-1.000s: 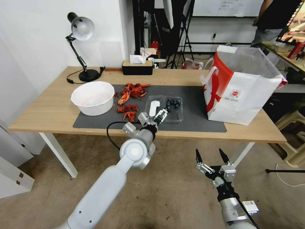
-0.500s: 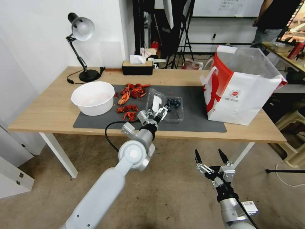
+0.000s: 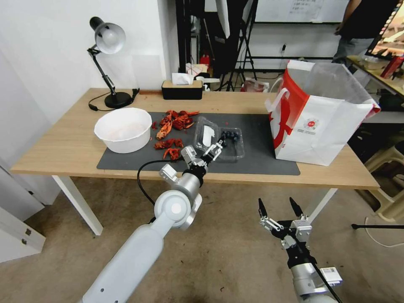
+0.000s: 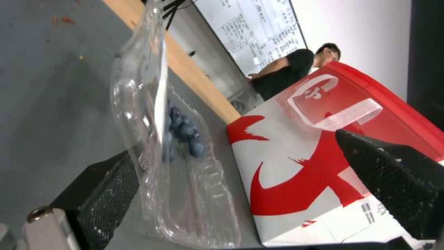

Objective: Close the takeout container lid, then place the container into the takeout bag.

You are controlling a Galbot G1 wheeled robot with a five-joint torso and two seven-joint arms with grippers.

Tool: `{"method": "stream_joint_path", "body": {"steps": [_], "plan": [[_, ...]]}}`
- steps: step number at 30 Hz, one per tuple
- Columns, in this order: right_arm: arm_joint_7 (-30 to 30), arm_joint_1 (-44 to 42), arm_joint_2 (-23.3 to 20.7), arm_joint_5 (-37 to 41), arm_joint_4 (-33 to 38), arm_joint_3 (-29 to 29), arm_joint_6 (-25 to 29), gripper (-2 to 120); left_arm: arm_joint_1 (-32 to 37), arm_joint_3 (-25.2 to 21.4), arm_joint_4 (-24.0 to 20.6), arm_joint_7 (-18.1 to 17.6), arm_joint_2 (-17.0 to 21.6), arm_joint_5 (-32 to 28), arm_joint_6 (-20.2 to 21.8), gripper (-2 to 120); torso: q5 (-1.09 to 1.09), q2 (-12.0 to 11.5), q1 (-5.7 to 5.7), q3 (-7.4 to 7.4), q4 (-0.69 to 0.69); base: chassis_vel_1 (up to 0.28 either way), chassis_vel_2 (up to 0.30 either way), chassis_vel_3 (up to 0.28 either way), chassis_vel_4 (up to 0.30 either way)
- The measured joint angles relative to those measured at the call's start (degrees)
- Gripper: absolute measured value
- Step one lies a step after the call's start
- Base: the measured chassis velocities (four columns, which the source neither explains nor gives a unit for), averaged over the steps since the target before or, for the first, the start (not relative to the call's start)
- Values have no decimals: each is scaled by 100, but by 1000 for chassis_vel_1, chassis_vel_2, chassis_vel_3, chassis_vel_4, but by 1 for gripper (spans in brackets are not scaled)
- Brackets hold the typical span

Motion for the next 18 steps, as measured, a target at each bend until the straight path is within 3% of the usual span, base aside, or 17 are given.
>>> {"method": "stream_joint_path", "body": {"steps": [18], "plan": [[-4,-84,39,-88,9,5,51,100,-119,-21,312,1282,191,225,-65,100,0,0,0,0,0,0,0,0,0]]}}
